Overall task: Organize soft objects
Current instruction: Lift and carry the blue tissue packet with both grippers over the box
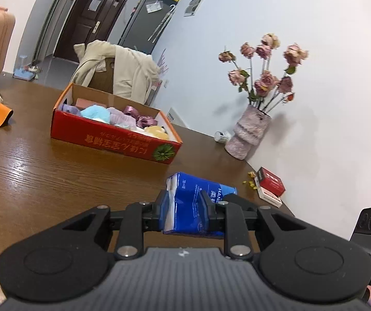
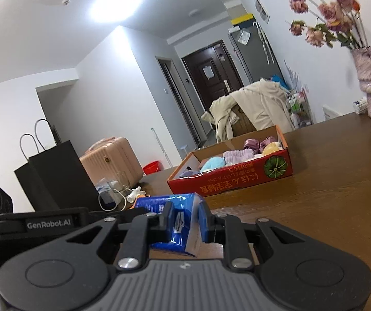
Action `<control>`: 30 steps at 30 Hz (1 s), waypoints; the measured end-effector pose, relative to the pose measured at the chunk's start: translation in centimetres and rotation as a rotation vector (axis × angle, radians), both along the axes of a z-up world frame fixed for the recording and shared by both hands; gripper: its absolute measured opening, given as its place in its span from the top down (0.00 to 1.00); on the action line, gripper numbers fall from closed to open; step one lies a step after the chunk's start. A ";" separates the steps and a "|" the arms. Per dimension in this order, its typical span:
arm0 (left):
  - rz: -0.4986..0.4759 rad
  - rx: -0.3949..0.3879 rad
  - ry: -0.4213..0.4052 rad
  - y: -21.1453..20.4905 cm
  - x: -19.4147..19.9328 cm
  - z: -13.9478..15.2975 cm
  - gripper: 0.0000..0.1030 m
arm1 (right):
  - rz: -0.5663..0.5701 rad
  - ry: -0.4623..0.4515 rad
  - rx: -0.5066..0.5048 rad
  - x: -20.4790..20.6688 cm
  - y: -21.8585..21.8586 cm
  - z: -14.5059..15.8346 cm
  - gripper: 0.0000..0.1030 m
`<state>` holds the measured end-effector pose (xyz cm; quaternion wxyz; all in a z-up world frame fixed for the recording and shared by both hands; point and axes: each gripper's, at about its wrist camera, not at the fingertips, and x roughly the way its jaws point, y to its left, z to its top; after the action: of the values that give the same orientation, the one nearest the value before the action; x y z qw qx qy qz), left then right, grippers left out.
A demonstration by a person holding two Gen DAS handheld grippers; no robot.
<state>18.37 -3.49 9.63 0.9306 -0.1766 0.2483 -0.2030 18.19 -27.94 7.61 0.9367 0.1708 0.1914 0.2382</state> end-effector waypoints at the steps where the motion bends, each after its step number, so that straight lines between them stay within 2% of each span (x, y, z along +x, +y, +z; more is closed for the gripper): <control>1: -0.006 0.004 -0.005 -0.2 -0.5 0.1 0.76 | -0.001 -0.004 0.003 -0.6 -0.3 0.1 0.81; 6: -0.037 0.047 -0.033 -2.0 -1.9 0.6 0.75 | -0.024 -0.021 0.030 -2.5 -1.7 -0.3 0.81; 9: -0.050 0.045 -0.037 -2.3 -1.6 0.5 0.75 | -0.031 -0.015 0.043 -2.6 -2.2 -0.6 0.81; 14: -0.058 0.040 -0.028 -2.4 -0.3 0.1 0.75 | -0.037 -0.010 0.049 -1.6 -2.5 -0.9 0.81; 18: -0.063 0.044 -0.029 -2.3 2.2 0.1 0.75 | -0.039 -0.007 0.043 0.5 -2.3 -0.9 0.81; 24: -0.068 0.056 -0.058 -2.1 9.3 1.1 0.75 | -0.037 -0.028 0.002 7.2 -1.8 0.4 0.81; 30: -0.051 0.054 -0.064 -1.1 19.8 1.7 0.75 | -0.029 -0.021 -0.029 18.1 -0.6 2.0 0.81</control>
<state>38.20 -4.54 11.34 0.9370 -0.1385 0.2282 -0.2253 36.31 -28.52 9.60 0.9444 0.1575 0.1824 0.2236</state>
